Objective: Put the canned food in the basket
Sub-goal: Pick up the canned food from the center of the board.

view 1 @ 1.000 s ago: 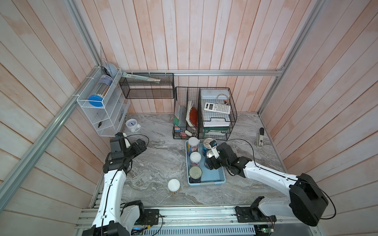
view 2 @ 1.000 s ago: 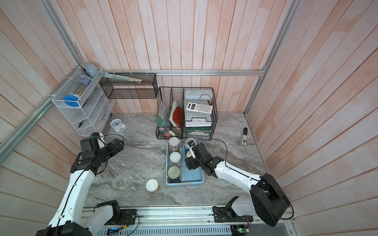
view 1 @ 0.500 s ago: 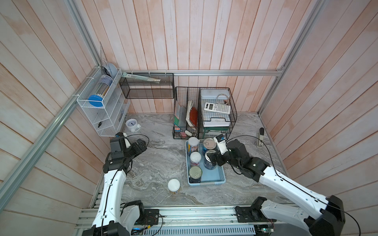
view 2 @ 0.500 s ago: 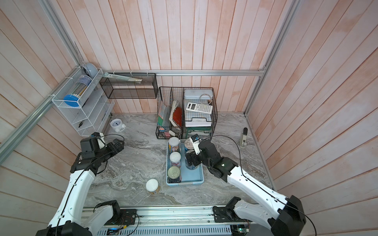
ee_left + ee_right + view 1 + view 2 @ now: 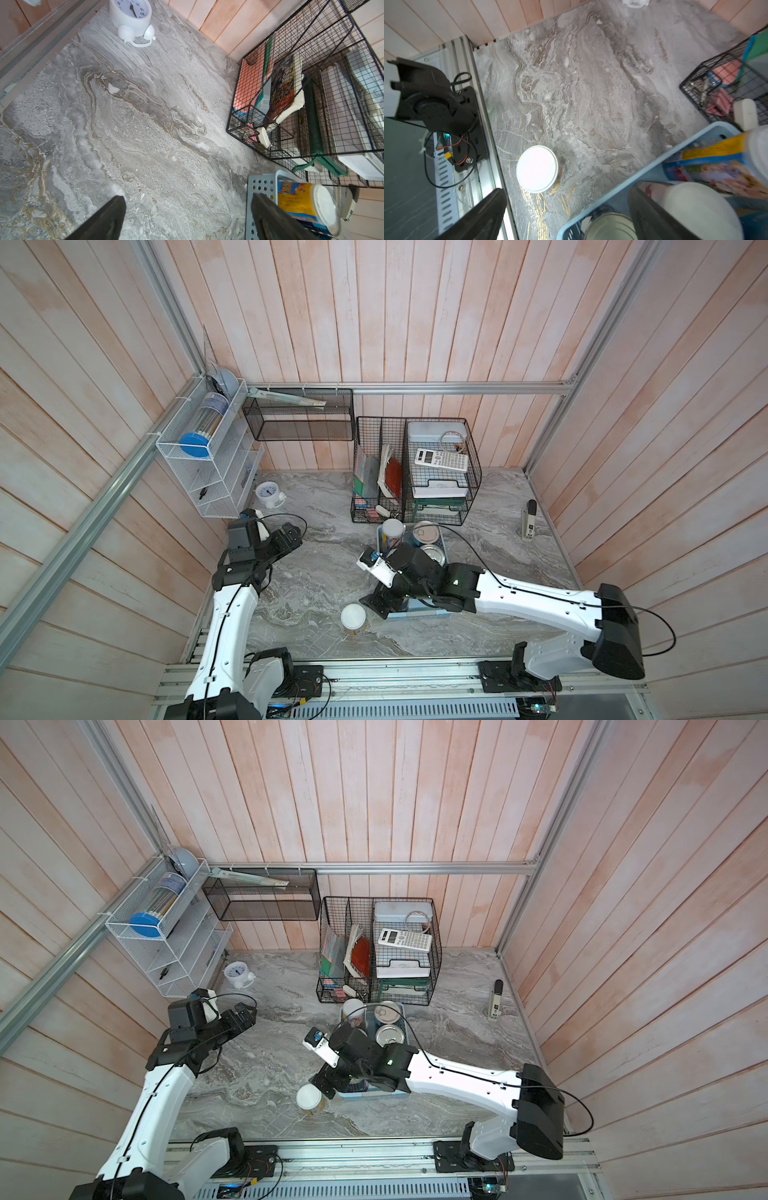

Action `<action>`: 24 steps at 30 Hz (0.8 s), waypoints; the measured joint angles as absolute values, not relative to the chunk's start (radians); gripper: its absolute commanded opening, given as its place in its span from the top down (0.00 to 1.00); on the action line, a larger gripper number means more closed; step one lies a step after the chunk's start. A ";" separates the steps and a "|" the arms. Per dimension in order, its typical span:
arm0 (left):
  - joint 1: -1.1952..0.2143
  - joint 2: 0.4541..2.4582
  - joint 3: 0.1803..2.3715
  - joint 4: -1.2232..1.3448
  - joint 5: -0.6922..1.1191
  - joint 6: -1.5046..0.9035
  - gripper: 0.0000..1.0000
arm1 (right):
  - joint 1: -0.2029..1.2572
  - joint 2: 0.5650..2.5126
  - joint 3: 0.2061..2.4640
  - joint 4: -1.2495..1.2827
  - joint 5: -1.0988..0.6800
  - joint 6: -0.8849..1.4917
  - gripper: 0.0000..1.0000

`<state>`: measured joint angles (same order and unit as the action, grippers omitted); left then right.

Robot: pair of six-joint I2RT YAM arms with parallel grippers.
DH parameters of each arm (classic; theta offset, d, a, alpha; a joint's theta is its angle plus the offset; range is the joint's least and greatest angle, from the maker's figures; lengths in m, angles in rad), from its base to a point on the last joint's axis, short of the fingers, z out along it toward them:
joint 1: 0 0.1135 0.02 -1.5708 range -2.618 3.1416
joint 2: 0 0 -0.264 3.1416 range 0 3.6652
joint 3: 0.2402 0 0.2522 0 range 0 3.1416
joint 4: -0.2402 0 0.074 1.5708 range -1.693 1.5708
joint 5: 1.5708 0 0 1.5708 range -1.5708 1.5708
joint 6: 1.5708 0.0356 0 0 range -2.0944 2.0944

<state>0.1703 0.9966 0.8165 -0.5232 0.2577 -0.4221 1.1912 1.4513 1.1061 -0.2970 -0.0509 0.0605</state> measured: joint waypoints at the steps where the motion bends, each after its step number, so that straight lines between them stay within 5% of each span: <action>1: 0.168 0.999 0.817 -0.523 0.258 -0.422 0.00 | 1.196 1.472 1.108 -0.297 -0.063 0.050 0.02; 24: -0.118 1.032 0.817 -0.591 0.025 -0.458 0.00 | 1.221 1.853 1.261 -0.272 -0.212 -0.036 0.02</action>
